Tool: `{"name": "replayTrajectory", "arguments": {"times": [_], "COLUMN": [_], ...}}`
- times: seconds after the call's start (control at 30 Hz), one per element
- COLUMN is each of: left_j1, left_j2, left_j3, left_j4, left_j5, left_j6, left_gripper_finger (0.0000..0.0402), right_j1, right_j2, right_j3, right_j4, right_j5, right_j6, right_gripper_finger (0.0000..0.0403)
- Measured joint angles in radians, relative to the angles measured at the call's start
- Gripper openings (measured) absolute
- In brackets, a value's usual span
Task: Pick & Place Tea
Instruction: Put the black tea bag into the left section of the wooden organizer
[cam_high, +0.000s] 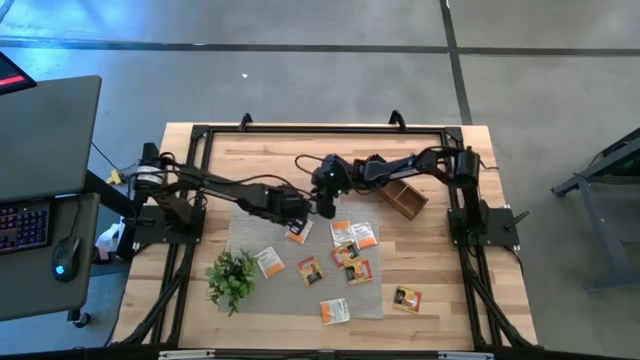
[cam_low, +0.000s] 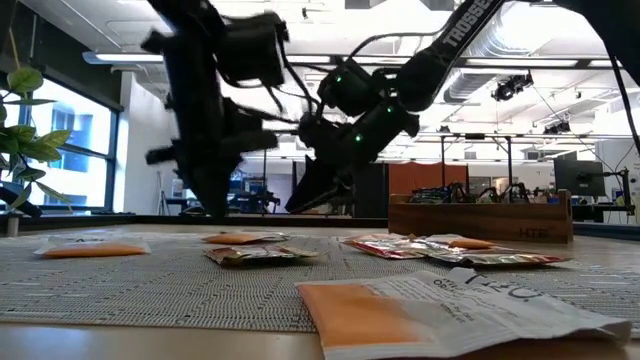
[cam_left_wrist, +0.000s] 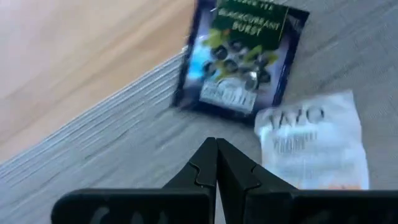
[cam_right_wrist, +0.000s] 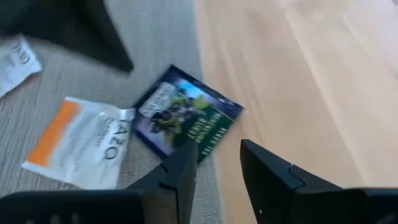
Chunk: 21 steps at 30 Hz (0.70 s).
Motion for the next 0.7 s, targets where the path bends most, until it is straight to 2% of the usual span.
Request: {"name": "replayTrajectory", "arguments": {"times": [0.2, 0.5, 0.7], "left_j1": [0.017, 0.055, 0.06], "left_j2": [0.043, 0.065, 0.068], "left_j3": [-0.004, -0.004, -0.007], "left_j4": [0.119, 0.15, 0.216], "left_j5": [0.003, 0.028, 0.02], "left_j6": [0.078, 0.11, 0.193], "left_gripper_finger": [0.0, 0.0, 0.0], "right_j1": [-0.024, -0.023, -0.025], "right_j2": [0.037, 0.098, 0.108], "right_j3": [-0.001, 0.0, -0.001], "right_j4": [0.032, 0.1, 0.15], "right_j5": [-0.016, -0.079, -0.099], "right_j6": [0.03, 0.069, 0.092], "right_gripper_finger": [0.0122, 0.0122, 0.0122]}}
